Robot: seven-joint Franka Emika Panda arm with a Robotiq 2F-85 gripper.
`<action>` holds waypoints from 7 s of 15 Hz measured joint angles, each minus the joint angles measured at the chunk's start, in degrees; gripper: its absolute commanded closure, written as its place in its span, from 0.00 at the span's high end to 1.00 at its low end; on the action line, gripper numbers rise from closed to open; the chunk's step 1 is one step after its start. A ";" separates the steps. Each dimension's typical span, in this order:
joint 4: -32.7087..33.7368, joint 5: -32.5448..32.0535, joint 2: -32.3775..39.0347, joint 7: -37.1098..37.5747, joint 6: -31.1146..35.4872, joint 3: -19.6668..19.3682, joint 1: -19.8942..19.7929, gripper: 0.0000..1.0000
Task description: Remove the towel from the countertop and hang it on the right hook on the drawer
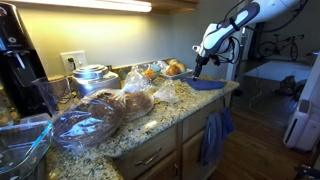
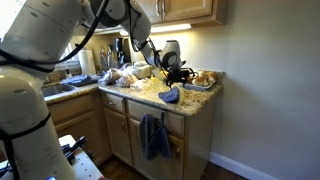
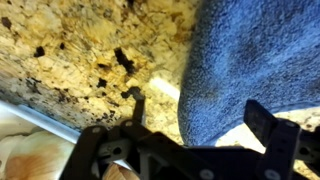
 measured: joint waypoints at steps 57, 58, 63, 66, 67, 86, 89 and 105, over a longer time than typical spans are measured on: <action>-38.38 21.88 -29.74 -8.96 -1.33 2.00 -3.06 0.09; -40.35 23.67 -31.19 -9.80 -1.66 1.82 -3.03 0.09; -49.12 26.69 -37.87 -10.88 -4.86 -1.61 -1.09 0.09; -52.41 26.65 -40.46 -10.88 -5.89 -3.93 0.88 0.10; -52.65 26.56 -40.61 -10.83 -5.88 -4.49 1.52 0.10; -56.50 26.70 -39.85 -12.98 -13.44 -12.12 2.86 0.09; -56.79 27.06 -38.62 -13.91 -13.13 -13.87 2.29 0.09; -46.25 38.33 -22.39 -26.57 -7.59 -12.28 -1.07 0.09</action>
